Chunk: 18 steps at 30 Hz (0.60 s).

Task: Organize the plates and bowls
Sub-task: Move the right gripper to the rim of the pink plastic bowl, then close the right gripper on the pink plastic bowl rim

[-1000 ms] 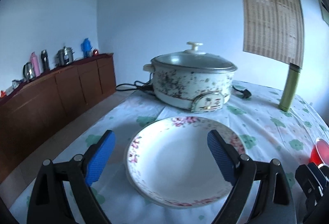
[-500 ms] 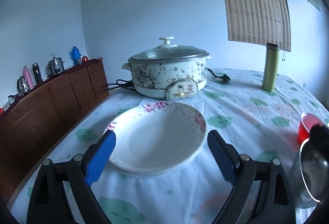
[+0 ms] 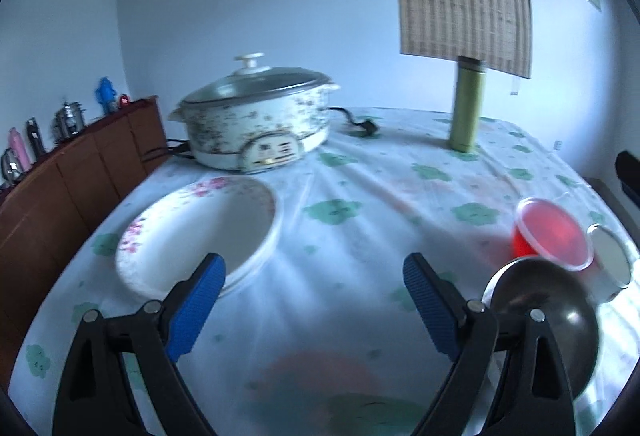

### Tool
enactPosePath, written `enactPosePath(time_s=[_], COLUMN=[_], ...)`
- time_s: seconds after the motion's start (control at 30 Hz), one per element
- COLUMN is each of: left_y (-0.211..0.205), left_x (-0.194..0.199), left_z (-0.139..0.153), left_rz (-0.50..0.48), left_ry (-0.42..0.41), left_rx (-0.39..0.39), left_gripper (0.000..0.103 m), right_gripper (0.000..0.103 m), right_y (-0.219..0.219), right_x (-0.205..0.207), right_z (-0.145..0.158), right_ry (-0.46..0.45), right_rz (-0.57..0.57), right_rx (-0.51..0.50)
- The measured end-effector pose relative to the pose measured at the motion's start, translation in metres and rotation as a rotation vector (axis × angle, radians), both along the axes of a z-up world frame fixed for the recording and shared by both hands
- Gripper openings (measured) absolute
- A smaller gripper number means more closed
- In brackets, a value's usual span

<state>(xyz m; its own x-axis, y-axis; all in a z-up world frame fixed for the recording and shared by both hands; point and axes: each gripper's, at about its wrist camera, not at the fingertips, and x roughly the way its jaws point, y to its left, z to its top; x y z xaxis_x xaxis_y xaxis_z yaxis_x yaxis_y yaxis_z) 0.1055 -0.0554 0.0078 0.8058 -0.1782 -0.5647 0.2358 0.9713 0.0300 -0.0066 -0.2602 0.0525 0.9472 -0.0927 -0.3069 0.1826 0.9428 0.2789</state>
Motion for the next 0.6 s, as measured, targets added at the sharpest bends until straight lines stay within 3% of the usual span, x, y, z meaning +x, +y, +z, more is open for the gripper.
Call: enactPosePath(time_s=[0.27, 0.6], left_y=[-0.056, -0.119], left_x=[-0.001, 0.011], left_z=[0.023, 0.034], left_rz=[-0.121, -0.227], left_ry=[0.048, 0.152], left_rx=[0.0, 0.066], left_gripper=[0.092, 0.087], right_gripper=[0.042, 0.037], right_y=[-0.09, -0.101], right_x=[0.006, 0.034], right_z=[0.011, -0.009], right_ry=[0.075, 0.229], right_rz=[-0.03, 0.041], right_rx=[0.124, 0.093])
